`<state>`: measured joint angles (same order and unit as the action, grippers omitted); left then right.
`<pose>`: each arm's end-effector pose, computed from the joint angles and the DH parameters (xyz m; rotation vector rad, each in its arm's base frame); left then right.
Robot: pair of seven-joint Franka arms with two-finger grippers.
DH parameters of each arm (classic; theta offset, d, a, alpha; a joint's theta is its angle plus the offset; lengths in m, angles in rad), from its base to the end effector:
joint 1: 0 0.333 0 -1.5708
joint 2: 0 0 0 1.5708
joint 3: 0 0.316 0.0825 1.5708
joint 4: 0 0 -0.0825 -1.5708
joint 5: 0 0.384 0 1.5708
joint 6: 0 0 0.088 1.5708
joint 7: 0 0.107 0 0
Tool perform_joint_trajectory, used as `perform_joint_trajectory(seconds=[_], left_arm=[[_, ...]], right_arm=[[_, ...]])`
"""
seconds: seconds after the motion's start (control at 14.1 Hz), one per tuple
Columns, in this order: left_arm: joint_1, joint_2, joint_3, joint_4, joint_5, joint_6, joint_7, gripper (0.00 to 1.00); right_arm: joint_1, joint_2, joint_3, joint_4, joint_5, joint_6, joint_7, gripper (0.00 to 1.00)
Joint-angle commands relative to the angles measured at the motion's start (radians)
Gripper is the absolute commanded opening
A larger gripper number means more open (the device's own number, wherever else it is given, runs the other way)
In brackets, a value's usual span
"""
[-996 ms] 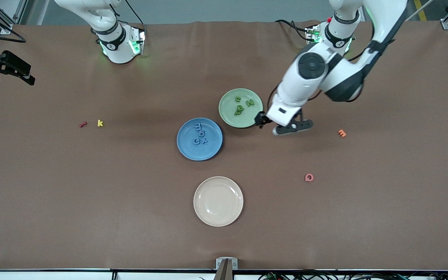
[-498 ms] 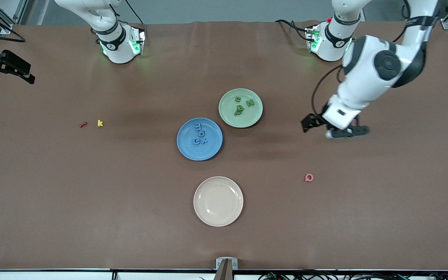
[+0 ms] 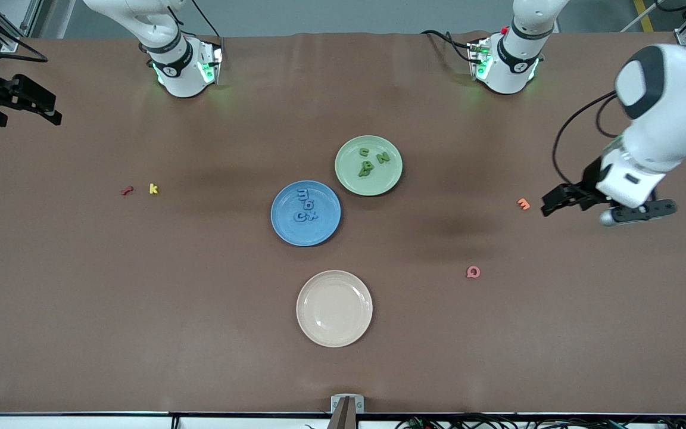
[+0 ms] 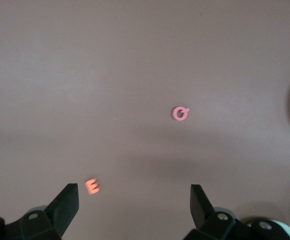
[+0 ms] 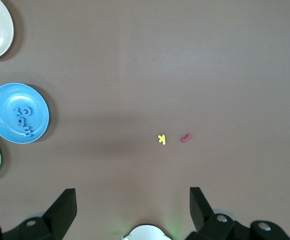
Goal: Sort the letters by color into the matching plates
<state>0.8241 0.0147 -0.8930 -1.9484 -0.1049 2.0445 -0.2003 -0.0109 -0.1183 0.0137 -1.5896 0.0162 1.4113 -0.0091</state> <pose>0.5676 -0.0432 0.4811 3.0106 0.2653 0.1081 0.5000 0.0038 0.6647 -3.1255 -0.0216 0.0937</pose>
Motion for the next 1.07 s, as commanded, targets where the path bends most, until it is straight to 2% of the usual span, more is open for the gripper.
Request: perform_joint_trajectory(seconds=[0.0, 0.28, 0.43, 0.71, 0.85, 1.0], left_arm=[[0.004, -0.018, 0.032, 0.107, -0.010, -0.159, 0.057, 0.99], [0.004, -0.019, 0.123, 0.270, -0.009, -0.300, 0.159, 0.99], [0.006, -0.016, 0.141, 0.334, -0.009, -0.323, 0.182, 0.99], [0.003, -0.016, 0.144, 0.393, -0.004, -0.326, 0.180, 0.99], [0.000, -0.018, 0.132, 0.402, 0.056, -0.326, 0.180, 0.99], [-0.003, -0.013, 0.132, 0.408, 0.054, -0.326, 0.176, 0.99]], right_arm=[[-0.009, 0.002, 0.008, 0.007, -0.002, -0.012, -0.003, 1.00], [-0.011, 0.002, 0.003, 0.005, 0.002, -0.012, -0.003, 1.00], [-0.011, 0.002, 0.005, 0.005, 0.005, -0.012, -0.002, 1.00], [-0.009, 0.002, 0.005, 0.005, 0.008, -0.011, -0.002, 1.00], [-0.006, 0.002, 0.005, 0.005, 0.008, -0.009, -0.003, 1.00], [-0.003, 0.000, 0.006, 0.005, 0.008, -0.003, -0.009, 1.00]])
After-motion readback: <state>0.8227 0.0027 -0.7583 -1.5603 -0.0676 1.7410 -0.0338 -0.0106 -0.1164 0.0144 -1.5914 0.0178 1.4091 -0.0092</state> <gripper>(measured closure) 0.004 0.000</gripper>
